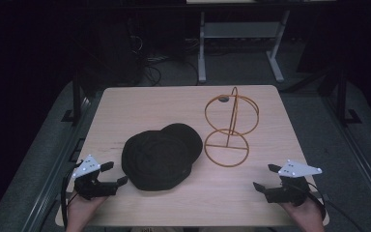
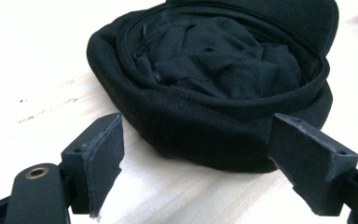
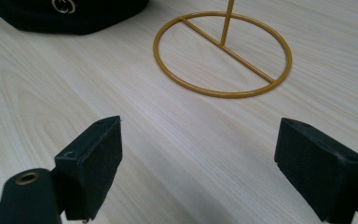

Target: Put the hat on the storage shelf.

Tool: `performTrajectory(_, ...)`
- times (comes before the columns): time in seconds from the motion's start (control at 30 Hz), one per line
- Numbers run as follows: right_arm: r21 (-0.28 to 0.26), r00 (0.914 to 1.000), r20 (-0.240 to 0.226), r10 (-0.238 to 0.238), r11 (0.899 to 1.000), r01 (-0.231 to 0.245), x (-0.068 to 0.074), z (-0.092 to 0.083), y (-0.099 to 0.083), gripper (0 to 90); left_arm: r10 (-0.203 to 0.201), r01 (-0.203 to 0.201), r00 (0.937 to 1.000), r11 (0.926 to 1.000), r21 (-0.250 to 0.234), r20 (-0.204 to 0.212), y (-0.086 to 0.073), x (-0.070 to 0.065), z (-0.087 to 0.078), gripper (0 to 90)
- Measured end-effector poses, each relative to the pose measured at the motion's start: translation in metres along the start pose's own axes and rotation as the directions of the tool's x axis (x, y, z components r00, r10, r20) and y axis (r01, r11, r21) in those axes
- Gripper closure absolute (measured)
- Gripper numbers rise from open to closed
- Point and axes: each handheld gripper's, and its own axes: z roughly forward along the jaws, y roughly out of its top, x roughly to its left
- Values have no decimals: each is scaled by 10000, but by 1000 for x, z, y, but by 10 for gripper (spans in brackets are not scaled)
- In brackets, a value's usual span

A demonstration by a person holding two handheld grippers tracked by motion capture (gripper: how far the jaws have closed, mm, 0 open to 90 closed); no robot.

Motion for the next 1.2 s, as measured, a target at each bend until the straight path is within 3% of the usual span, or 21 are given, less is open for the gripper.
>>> performTrajectory(0.2, -55, 9999, -119, 41, 10000, -42, 2, -3, 1, 144, 154, -154, 9999, 9999, 11, -53, 0, 1, -1, 180)
performTrajectory(0.33, -77, 9991, -421, 35, 10000, -38, 5, 0, 9, 144, -43, 43, 10000, 10000, 7, -87, -3, 2, -3, 179)
performTrajectory(0.47, -46, 9949, -708, -715, 9974, 714, 18, 4, 22, 144, -61, 59, 9997, 9999, -90, -242, -3, 3, -8, 180)
performTrajectory(0.6, -106, 9857, -1208, -1176, 9931, 1172, 31, 5, 39, 147, -112, 107, 9995, 9998, -169, -298, -3, 3, -10, 179)
performTrajectory(0.8, -340, 9548, -2077, -2125, 9771, 2100, 56, 13, 73, 156, -104, 98, 9997, 9997, -242, -241, -3, 4, -10, 179)
performTrajectory(0.93, -504, 9230, -2630, -2810, 9593, 2777, 71, 19, 99, 165, -59, 50, 9996, 9996, -278, -290, -2, 6, -12, 179)
performTrajectory(0.97, -504, 9230, -2630, -2810, 9593, 2777, 71, 19, 99, 165, -59, 50, 9996, 9996, -278, -290, -2, 6, -12, 179)
performTrajectory(1.0, -629, 9049, -2950, -3069, 9512, 3021, 78, 23, 111, 188, -33, 22, 9995, 9995, -312, -327, -2, 7, -14, 179)
performTrajectory(1.03, -663, 8963, -3112, -3159, 9480, 3112, 81, 26, 118, 190, -59, 49, 9994, 9995, -301, -333, -2, 7, -14, 179)
performTrajectory(1.2, -532, 8651, -3493, -3600, 9294, 3653, 96, 43, 144, 209, -103, 90, 9991, 9994, -326, -400, -2, 8, -16, 179)
